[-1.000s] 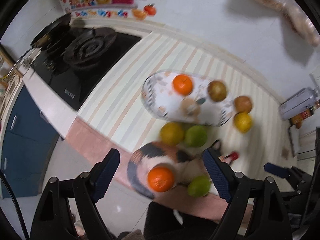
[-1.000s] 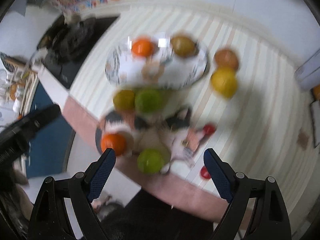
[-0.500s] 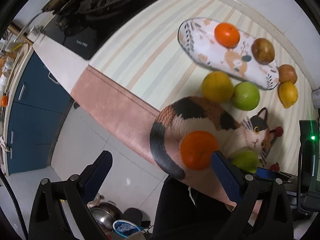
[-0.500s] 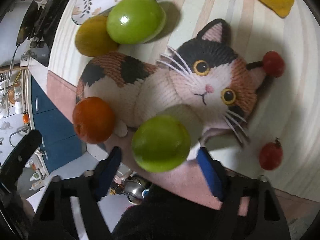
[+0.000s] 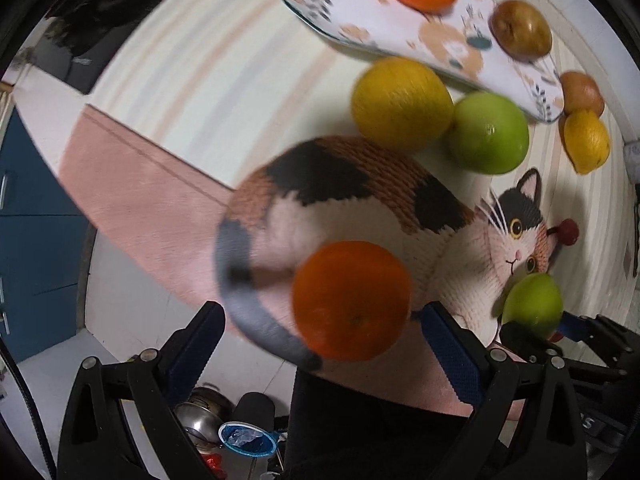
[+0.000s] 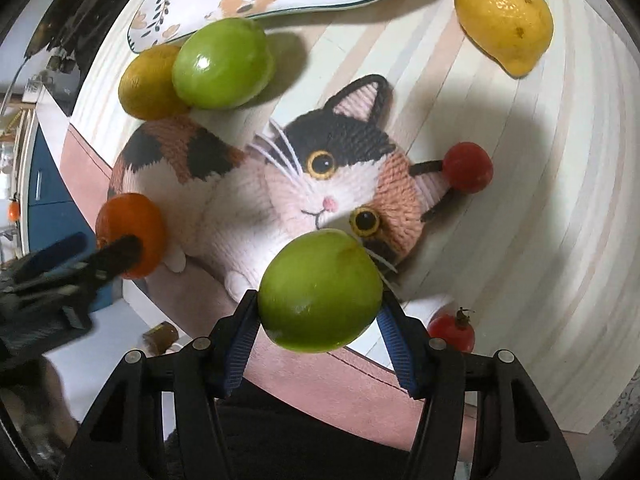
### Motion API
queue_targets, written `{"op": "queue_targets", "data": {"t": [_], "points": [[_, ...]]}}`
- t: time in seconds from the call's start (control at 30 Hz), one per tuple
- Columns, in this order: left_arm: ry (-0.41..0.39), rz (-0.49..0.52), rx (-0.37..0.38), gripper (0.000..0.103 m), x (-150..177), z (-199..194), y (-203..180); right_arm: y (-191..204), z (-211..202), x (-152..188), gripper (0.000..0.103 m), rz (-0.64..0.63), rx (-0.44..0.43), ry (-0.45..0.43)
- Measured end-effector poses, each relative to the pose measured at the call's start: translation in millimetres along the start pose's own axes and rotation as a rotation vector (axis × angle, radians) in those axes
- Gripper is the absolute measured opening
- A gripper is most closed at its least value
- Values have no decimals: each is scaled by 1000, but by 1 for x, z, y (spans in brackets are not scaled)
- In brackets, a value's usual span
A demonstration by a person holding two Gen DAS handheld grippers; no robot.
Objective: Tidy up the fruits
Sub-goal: 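Grasp the second orange with the left gripper while the right grasps a green fruit, then place the orange on the plate with the left gripper while the right places the green fruit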
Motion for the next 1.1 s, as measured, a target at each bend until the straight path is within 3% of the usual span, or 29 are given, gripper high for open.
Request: {"op": "queue_targets", "data": {"t": [0.07,0.1,0.13,0.17,0.3,0.63,0.8,0.97,1.1], "points": [[2,14,7,88,-1,7,-5,-3,-1,-4,62,8,-1,-3],[8,19,9,73,-1,11,-7,-3,0,-4,62,10,-3,-1],[15,19,28,65,-1,14,-9,-2,1,-5,62,14,-6,-1],[16,11,52,62,-1,15,-11,-4,0,-3,62,16,-9,-1],[-21,32,18,62,1,12,-17,-7,0,-4,62,25,-19,-7],[-44,20,26,62,-2,3,-17,7,-4,-16,62,22,-25,-67],[-106,22,96,62,-18,-45,-17,8,-35,-35,62,45,-75,-132],[-202,47,140,62,-68,-98,-21,24,-68,-84,62,43,-94,-212],[-240,65,96,62,-125,-106,-15,35,-67,-129,62,67,-91,-235]]}}
Point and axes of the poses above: each gripper's, at about its wrist camera, not at the fingertips, and z roughly the way its jaws point, y to its left, x to its underside, the point moved 3 cm from there along z, roughly the way its jaws point, and after that the axes turned 4 degrees about -y, right-handed, at the moved point
